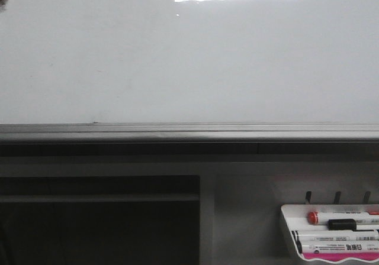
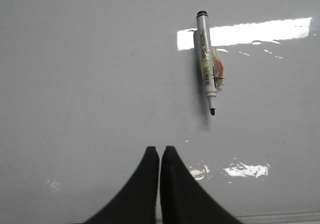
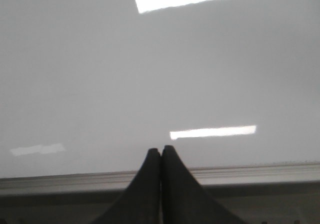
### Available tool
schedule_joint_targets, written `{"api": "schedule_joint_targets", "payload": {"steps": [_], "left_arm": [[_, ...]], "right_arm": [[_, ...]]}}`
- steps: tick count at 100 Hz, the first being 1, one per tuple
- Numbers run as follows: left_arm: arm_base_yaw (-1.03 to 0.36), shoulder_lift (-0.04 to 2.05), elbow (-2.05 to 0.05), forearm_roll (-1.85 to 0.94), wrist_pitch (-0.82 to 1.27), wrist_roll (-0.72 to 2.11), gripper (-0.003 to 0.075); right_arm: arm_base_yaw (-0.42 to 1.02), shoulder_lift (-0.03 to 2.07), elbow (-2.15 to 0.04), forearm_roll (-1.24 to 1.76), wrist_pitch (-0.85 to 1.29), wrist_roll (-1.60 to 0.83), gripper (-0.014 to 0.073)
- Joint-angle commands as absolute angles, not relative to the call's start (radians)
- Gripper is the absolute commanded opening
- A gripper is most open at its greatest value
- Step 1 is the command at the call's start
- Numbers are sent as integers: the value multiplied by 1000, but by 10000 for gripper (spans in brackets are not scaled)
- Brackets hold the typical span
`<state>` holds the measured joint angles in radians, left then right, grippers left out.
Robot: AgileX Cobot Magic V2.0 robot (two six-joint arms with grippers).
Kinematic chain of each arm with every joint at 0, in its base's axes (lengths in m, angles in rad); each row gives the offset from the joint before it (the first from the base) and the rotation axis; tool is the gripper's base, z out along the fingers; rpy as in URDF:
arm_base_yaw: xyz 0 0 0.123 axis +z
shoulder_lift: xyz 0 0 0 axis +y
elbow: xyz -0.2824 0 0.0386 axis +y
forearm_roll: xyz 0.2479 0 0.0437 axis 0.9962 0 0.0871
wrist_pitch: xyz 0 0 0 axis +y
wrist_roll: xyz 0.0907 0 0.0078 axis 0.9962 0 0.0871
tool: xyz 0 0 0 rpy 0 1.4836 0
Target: Write number 2 on whiteboard
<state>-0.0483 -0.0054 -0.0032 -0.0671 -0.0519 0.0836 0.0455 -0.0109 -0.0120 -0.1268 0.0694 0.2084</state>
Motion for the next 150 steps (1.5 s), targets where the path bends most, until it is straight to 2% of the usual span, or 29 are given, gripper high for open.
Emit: {"api": "schedule_joint_targets", "payload": {"steps": [1,22,64,75,98,123,137,144,150], "left_arm": [[-47,-29,-48,-140,-133,73,-20],[-47,39,-277,-170,41,73,-20],[-47,492,-756,-47,588,73,-20],[-47,571,-793,-59,556,73,-20],[-47,645,-795,-101,479,73,-20],[-47,659,-795,-92,448,73,-20],[-47,659,-795,-92,455,73,-20],[-47,659,-795,-92,456,73,-13],[-47,661,-795,-88,456,75,39]], "right_arm": [[41,-20,-108,-135,18,203,-73],[41,89,-346,-135,225,203,-73],[41,510,-731,-151,592,203,-73],[41,595,-783,-151,634,203,-73],[41,684,-806,-151,575,200,-73],[56,699,-806,-138,572,0,-73],[56,703,-806,-138,577,-23,-72],[56,707,-806,-135,581,-22,-45],[56,711,-806,-134,589,-22,27]]}}
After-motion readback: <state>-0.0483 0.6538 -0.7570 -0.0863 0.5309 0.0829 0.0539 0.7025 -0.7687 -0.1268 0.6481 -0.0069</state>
